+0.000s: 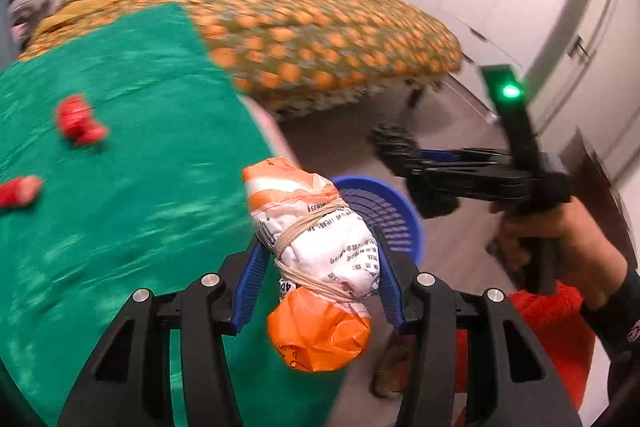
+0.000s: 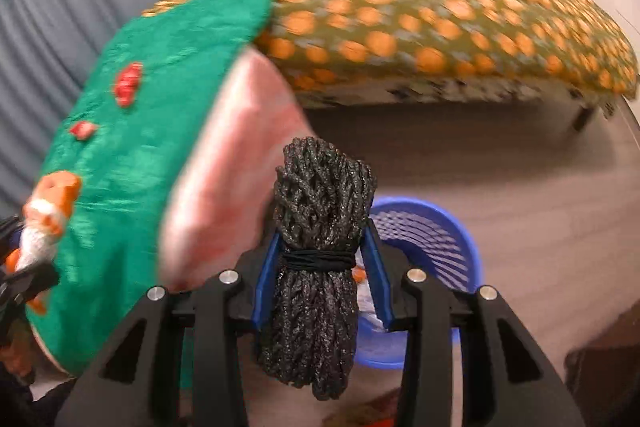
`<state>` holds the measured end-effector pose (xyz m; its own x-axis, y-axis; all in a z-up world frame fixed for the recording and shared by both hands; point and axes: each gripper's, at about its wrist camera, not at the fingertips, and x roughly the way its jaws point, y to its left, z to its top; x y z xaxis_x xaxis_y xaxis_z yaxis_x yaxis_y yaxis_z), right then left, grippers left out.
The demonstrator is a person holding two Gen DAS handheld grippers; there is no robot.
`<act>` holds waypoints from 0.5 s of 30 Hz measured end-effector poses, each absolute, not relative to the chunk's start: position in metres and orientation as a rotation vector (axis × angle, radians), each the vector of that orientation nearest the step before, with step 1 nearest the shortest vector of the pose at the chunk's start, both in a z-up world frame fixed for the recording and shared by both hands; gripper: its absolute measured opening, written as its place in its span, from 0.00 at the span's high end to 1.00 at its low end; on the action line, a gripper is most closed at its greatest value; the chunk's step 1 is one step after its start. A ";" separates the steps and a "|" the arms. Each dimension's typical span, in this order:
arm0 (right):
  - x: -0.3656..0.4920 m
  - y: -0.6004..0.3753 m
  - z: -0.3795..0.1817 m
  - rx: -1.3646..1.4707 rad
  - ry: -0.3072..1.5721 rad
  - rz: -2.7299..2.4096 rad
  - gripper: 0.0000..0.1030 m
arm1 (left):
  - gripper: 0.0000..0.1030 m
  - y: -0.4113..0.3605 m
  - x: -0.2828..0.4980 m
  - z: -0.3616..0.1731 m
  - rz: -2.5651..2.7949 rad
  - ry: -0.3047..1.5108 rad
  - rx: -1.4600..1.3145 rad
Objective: Collect trash
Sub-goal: 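Carry the orange-white bag and black scrubber to the blue wastebasket and release both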
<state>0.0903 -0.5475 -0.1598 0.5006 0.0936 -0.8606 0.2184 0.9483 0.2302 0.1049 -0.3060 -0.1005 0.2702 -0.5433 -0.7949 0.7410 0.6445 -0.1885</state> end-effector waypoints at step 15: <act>0.080 -0.635 -0.237 0.481 1.075 -0.151 0.54 | 0.50 -0.460 0.104 -0.222 -0.887 1.110 0.375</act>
<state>0.0799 -0.6352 -0.2370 0.4765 0.1113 -0.8721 0.3475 0.8873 0.3031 0.1041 -0.4597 -0.2220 0.1601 -0.4272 -0.8899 0.7735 0.6144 -0.1558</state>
